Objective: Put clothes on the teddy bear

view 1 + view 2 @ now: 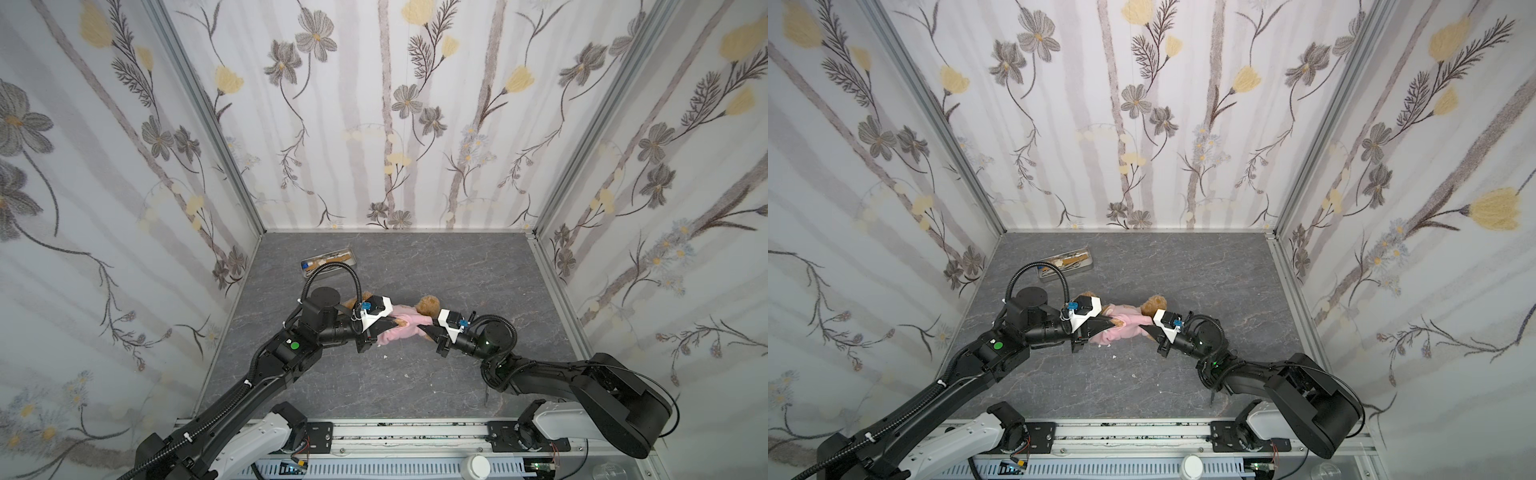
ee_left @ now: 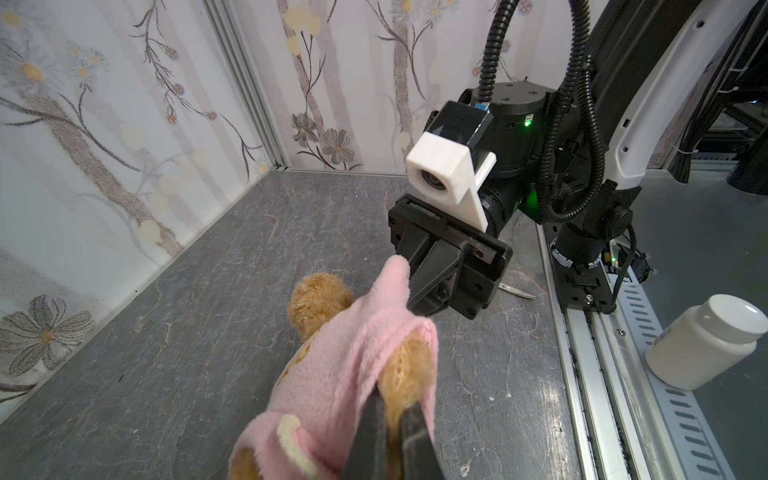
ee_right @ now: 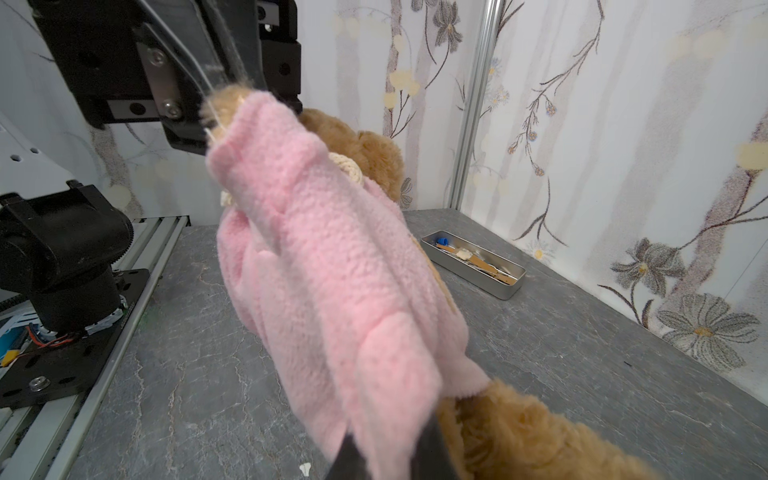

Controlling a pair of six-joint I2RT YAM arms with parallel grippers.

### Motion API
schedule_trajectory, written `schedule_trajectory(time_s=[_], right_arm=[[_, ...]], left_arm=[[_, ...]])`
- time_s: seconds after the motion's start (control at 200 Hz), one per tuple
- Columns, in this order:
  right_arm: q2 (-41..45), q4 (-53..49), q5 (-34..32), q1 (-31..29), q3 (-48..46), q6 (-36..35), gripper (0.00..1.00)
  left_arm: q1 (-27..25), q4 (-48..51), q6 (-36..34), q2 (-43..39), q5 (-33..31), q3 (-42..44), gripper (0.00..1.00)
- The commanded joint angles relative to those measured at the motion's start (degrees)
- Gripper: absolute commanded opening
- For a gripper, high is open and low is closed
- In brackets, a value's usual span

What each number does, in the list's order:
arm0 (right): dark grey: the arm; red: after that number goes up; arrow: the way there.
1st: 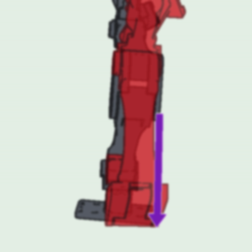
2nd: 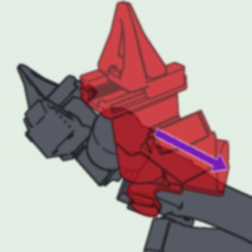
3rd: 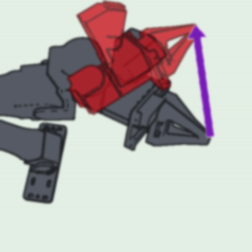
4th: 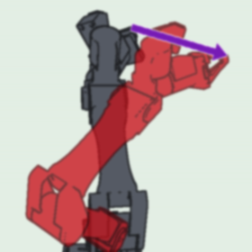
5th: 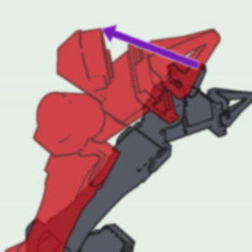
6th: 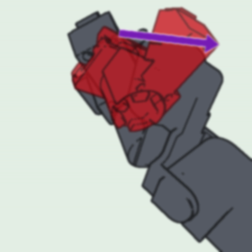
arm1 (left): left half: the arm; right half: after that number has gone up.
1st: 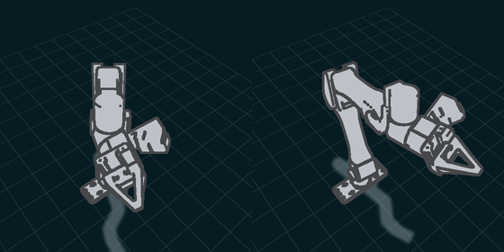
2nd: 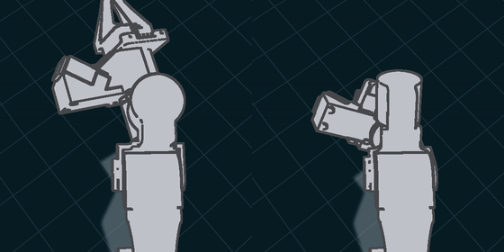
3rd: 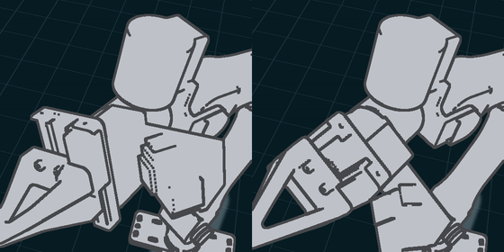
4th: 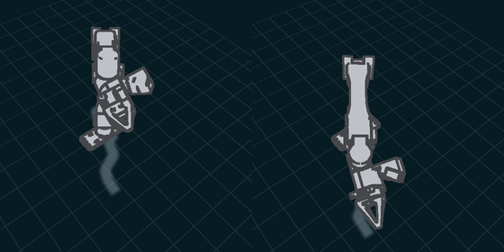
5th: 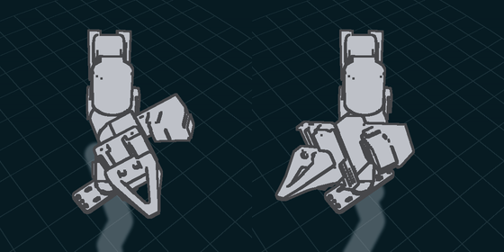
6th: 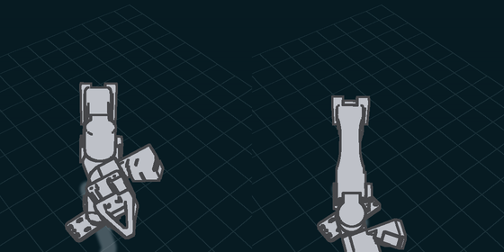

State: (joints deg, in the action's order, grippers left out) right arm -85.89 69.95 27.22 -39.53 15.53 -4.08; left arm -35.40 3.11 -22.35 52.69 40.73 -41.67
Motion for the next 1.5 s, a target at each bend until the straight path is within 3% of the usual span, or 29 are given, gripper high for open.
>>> schedule_trajectory(time_s=[0.0, 0.12, 0.465, 0.535, 0.659, 0.754, 0.834, 0.929, 1.494], right_arm=[[-1.26, -2.89, -6.14, 0.59, 1.5, 2.82, 0.0], [-2.89, -4.03, -6.95, 0.58, 2.99, 3.93, 0.0], [-4.96, -6.73, -6.92, 0.52, 5.75, 6.73, 0.0], [-4.49, -7.83, -6.57, 0.35, 6.16, 6.8, 0.0], [-1.45, -12.38, -7.46, 0.31, 6.27, 5.81, 0.0], [1.13, -16.55, -8.42, -0.15, 6.18, 4.68, 0.0], [2.57, -18.77, -9.09, -1.01, 6.03, 3.57, 0.0], [3.59, -20.67, -10.08, -1.95, 6.0, 2.0, 0.0], [4.42, -26.49, -12.19, -3.44, 8.16, -1.73, 0.0]], left_arm=[[0.07, -6.92, 4.87, -0.65, 8.93, 0.64, 0.0], [-0.37, -11.66, 9.43, -0.64, 12.66, 1.11, 0.0], [-2.18, -12.17, 9.18, 0.27, 13.77, 1.42, 0.0], [-2.62, -12.08, 8.05, 0.4, 9.66, 1.77, 0.0], [-2.9, -10.23, 3.45, 0.18, -6.45, 2.21, 0.0], [-3.27, -9.18, -0.52, -0.6, -13.46, 2.85, 0.17], [-3.6, -8.53, -2.65, -0.91, -15.68, 3.02, 0.28], [-4.04, -7.2, -4.28, -0.85, -17.05, 2.45, 0.34], [-10.03, 5.32, -18.37, 5.83, -29.3, -6.24, 0.29]])
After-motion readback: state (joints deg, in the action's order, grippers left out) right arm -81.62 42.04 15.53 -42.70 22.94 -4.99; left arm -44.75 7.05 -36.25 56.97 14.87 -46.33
